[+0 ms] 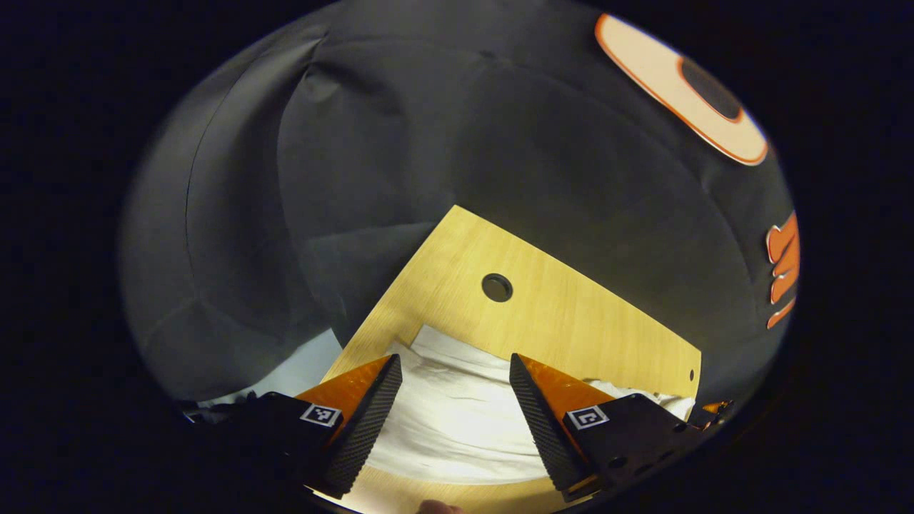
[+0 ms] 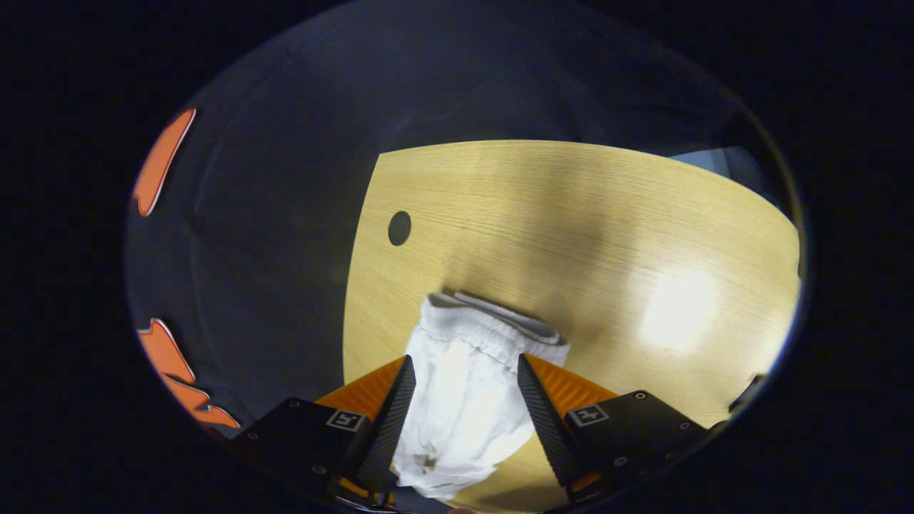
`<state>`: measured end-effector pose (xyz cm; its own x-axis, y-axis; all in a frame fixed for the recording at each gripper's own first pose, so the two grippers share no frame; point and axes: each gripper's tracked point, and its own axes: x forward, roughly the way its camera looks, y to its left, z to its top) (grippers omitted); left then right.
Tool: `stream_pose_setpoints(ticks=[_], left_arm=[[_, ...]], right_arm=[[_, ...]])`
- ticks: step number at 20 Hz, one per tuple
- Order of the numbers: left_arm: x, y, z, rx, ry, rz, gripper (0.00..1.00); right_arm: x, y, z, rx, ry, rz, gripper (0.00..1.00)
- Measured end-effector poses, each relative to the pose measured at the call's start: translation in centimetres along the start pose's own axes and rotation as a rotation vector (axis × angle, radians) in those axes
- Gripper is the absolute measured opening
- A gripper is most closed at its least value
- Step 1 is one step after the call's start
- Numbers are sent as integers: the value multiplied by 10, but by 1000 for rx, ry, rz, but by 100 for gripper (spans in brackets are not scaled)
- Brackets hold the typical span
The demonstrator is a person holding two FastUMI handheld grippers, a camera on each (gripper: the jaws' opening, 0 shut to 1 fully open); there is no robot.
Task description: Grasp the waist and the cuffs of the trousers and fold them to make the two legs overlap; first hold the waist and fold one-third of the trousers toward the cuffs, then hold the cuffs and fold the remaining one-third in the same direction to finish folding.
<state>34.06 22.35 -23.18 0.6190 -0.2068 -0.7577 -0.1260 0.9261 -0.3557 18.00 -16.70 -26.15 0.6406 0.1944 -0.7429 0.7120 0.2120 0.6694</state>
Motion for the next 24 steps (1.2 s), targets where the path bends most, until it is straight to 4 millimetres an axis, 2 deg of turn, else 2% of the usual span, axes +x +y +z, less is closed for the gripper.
stream_pose_setpoints(ticks=[1,2,3,4,5,9,11,14,15,17,19,22,23,24], left_arm=[[-9,-8,-1,31,-5,3,99],[-15,-16,-2,58,-7,6,100],[-22,-23,-4,85,-14,0,100],[-28,-33,-7,111,-15,-11,100],[-34,-46,-15,158,-11,-24,99],[-45,-70,-31,311,-1,-15,99],[-48,-86,-44,330,4,-30,99],[-65,-112,-66,416,13,-14,96],[-68,-115,-71,443,15,4,99],[-73,-109,-76,572,-8,92,100],[-72,-117,-92,653,-9,114,100],[-74,-134,-118,641,7,92,100],[-79,-140,-127,630,10,83,100],[-81,-145,-136,619,18,76,100]], right_arm=[[0,-6,-3,-33,1,-20,95],[1,-9,-8,-62,9,-29,97],[2,-11,-13,-88,16,-36,89],[3,-13,-17,-111,21,-48,98],[5,-17,-19,-132,24,-60,98],[20,-32,-25,-169,40,-131,99],[27,-35,-23,-172,35,-147,99],[33,-41,-13,-169,-5,-189,99],[36,-42,-12,-168,-11,-197,99],[43,-43,-8,-166,-17,-197,99],[48,-36,0,-145,-42,-176,99],[49,-45,4,-134,-43,-215,91],[51,-47,5,-133,-35,-231,80],[52,-50,6,-112,-28,-241,75]])
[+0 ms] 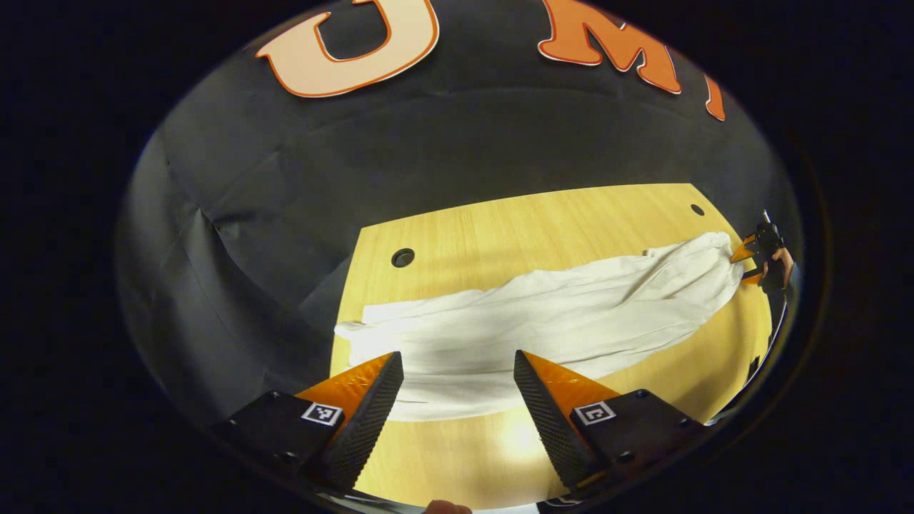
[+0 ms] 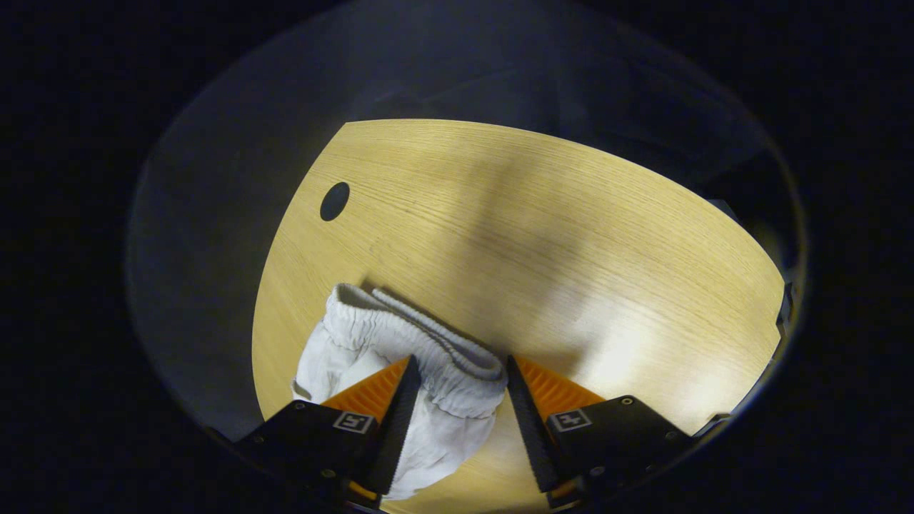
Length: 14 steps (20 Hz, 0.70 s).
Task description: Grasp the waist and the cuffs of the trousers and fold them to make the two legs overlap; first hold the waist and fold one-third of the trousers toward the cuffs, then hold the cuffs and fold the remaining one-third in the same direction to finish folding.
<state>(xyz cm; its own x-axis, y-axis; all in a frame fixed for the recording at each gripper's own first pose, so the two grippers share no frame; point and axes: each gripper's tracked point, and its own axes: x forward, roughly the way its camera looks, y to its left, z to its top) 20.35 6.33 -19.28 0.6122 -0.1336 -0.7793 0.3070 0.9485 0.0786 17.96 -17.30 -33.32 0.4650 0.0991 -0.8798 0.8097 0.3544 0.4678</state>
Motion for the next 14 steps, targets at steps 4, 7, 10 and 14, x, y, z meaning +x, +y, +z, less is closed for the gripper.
stream_pose_setpoints(ticks=[4,7,10,14], left_arm=[[-6,-24,-19,-21,25,-16,100],[-10,-27,-34,-15,51,-13,100],[-9,-24,-47,-45,72,-11,100],[-5,-24,-53,-59,83,-35,100]], right_arm=[[7,8,-2,30,0,100,20],[2,5,-5,59,-12,150,10],[-18,12,1,39,-102,238,7],[-58,31,4,17,-206,372,7]])
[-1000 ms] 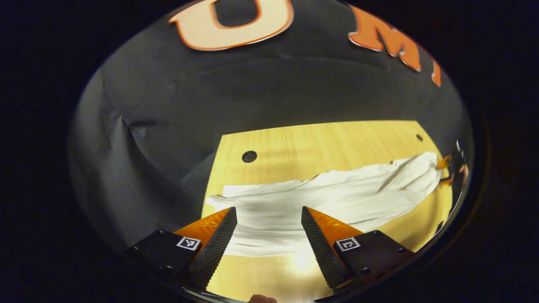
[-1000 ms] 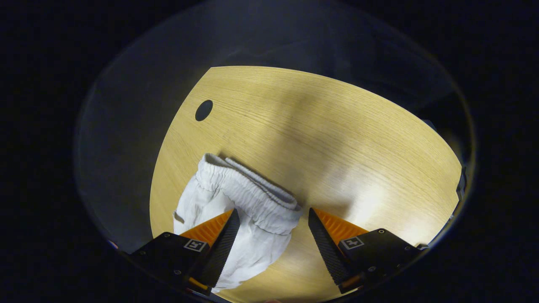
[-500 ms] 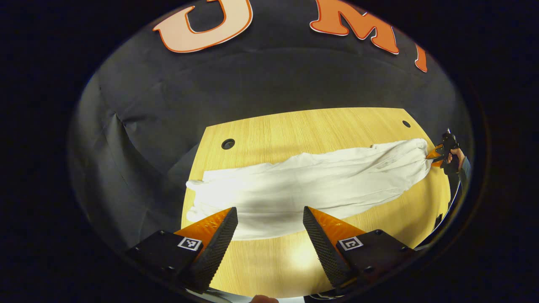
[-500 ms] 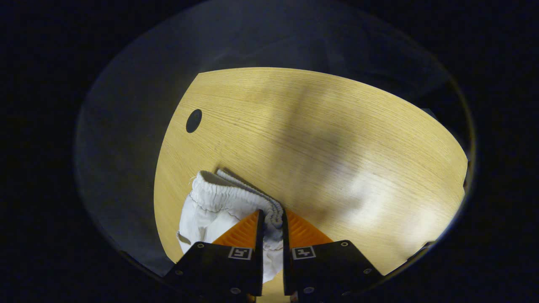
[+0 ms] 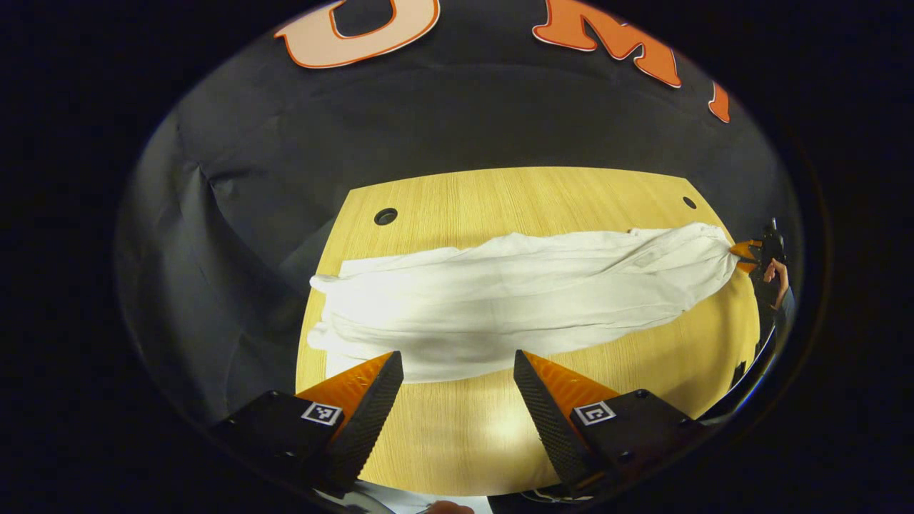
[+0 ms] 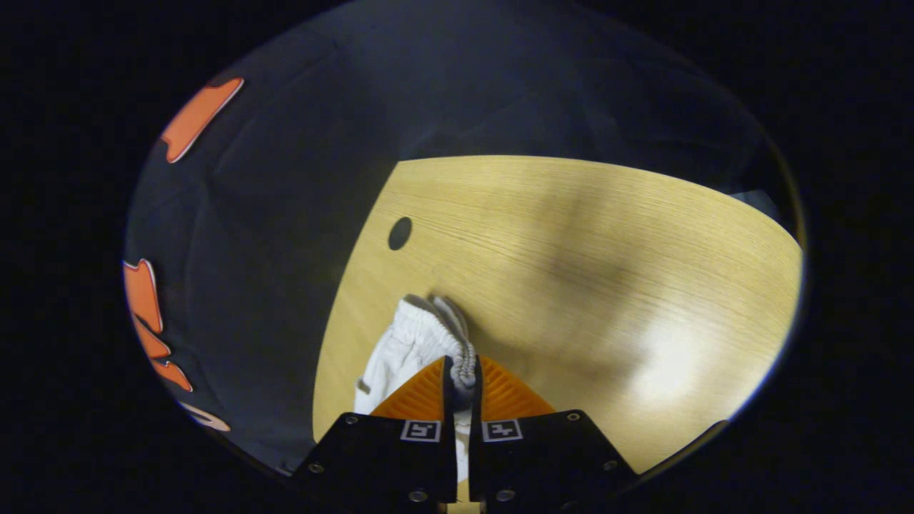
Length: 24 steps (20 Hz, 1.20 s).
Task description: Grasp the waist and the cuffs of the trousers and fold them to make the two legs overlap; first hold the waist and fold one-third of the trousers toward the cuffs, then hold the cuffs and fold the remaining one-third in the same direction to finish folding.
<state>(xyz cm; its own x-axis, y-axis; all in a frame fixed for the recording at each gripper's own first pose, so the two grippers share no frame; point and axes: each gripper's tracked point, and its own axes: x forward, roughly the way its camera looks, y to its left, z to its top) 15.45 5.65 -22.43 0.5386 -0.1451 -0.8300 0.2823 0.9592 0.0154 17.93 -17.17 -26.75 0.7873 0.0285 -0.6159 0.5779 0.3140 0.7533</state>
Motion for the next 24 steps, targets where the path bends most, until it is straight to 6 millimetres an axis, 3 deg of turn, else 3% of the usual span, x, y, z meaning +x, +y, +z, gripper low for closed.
stream_pose_setpoints(ticks=[6,9,14,18,21,24], left_arm=[[9,7,-14,1,1,-70,100],[12,33,-20,-5,-16,-77,100],[10,64,-35,-44,-47,-96,100],[17,90,-59,-59,-37,-97,100],[15,110,-77,-89,-27,-98,100],[17,137,-94,-117,-18,-89,100]], right_arm=[[-39,60,-9,-88,-121,121,6],[-61,83,-23,-141,-158,175,6],[-98,132,-69,-240,-156,246,7],[-96,177,-124,-273,-130,266,6],[-97,194,-148,-303,-126,280,6],[-96,219,-184,-322,-105,307,6]])
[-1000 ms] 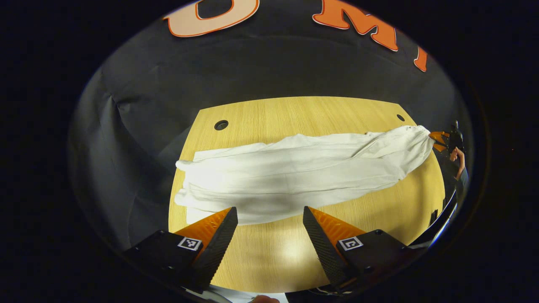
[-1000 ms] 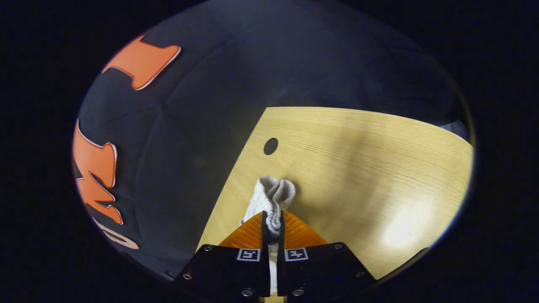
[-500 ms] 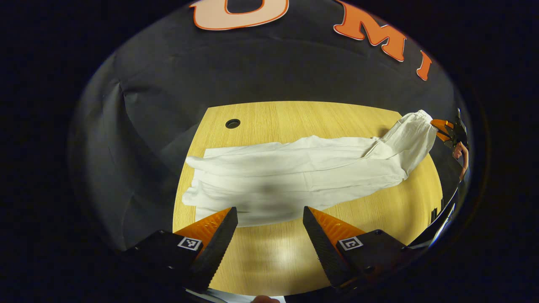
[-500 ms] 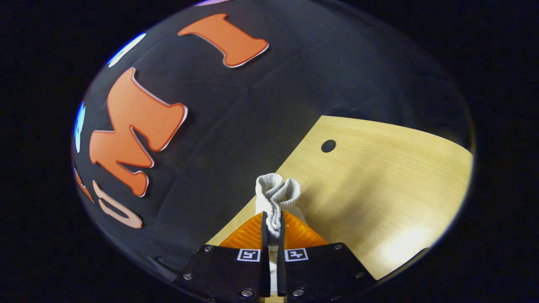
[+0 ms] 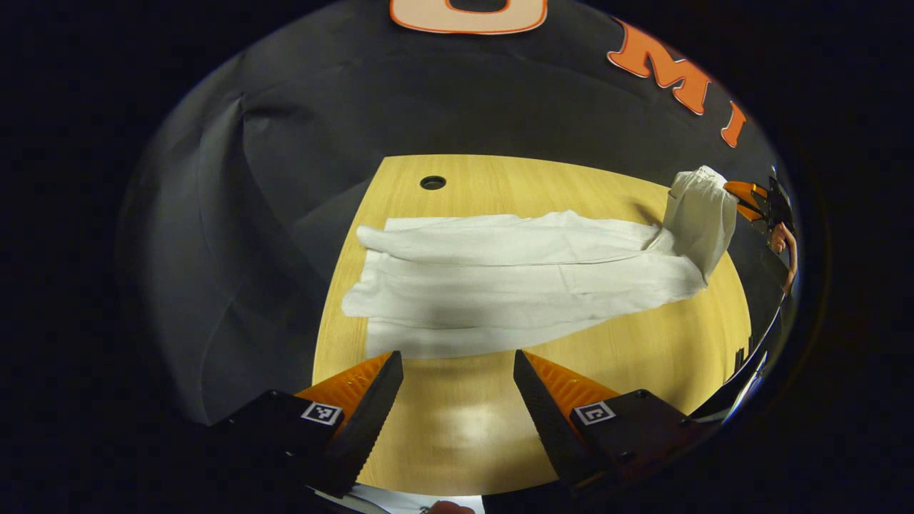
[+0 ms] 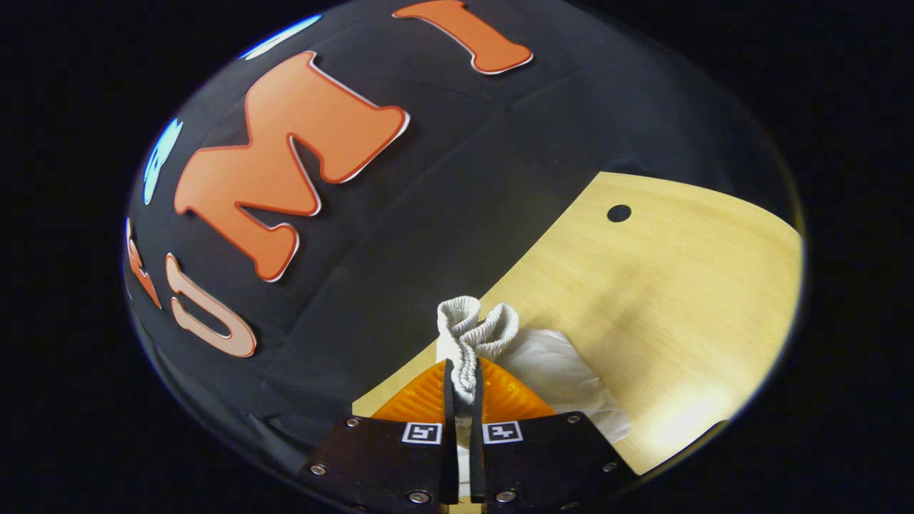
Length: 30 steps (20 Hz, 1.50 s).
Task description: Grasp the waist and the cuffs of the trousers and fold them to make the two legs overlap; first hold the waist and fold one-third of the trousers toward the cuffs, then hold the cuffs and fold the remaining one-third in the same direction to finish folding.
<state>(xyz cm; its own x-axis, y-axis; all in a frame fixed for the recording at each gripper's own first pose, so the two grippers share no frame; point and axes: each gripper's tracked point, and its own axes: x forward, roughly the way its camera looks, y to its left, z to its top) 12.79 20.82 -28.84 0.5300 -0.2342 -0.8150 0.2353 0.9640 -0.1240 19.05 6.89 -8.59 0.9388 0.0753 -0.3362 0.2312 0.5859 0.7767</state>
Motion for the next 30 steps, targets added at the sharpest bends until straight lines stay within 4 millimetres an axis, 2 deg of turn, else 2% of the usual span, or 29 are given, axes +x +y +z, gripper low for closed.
stream_pose_setpoints(ticks=[4,6,9,13,15,16,17,18,19,20,23,25,26,27,30], left_arm=[[7,25,-8,-55,4,-14,100],[14,32,-13,-89,9,-29,99],[20,42,-18,-179,11,-60,100],[24,43,-24,-298,38,-117,99],[25,36,-26,-351,51,-162,99],[27,31,-27,-376,54,-180,99],[28,27,-27,-408,56,-198,99],[30,22,-27,-442,59,-218,99],[31,19,-27,-480,64,-236,99],[32,16,-28,-518,67,-252,100],[35,17,-29,-663,73,-285,99],[45,17,-32,-764,80,-312,100],[50,19,-35,-819,82,-316,97],[55,22,-36,-864,74,-316,100],[66,43,-38,-968,25,-293,98]], right_arm=[[5,33,-40,-19,41,26,6],[6,53,-70,-47,79,44,6],[11,63,-106,-71,136,52,6],[16,61,-158,-127,217,19,8],[15,73,-183,-114,287,77,16],[9,89,-202,-86,360,143,23],[2,96,-214,-74,403,188,26],[-4,101,-220,-88,416,209,39],[3,99,-227,-112,416,205,43],[0,97,-228,-130,416,200,51],[-3,94,-223,-164,389,188,62],[-6,89,-208,-182,351,183,69],[-12,87,-198,-187,341,182,70],[-16,82,-189,-188,327,173,71],[-26,66,-156,-182,271,143,71]])
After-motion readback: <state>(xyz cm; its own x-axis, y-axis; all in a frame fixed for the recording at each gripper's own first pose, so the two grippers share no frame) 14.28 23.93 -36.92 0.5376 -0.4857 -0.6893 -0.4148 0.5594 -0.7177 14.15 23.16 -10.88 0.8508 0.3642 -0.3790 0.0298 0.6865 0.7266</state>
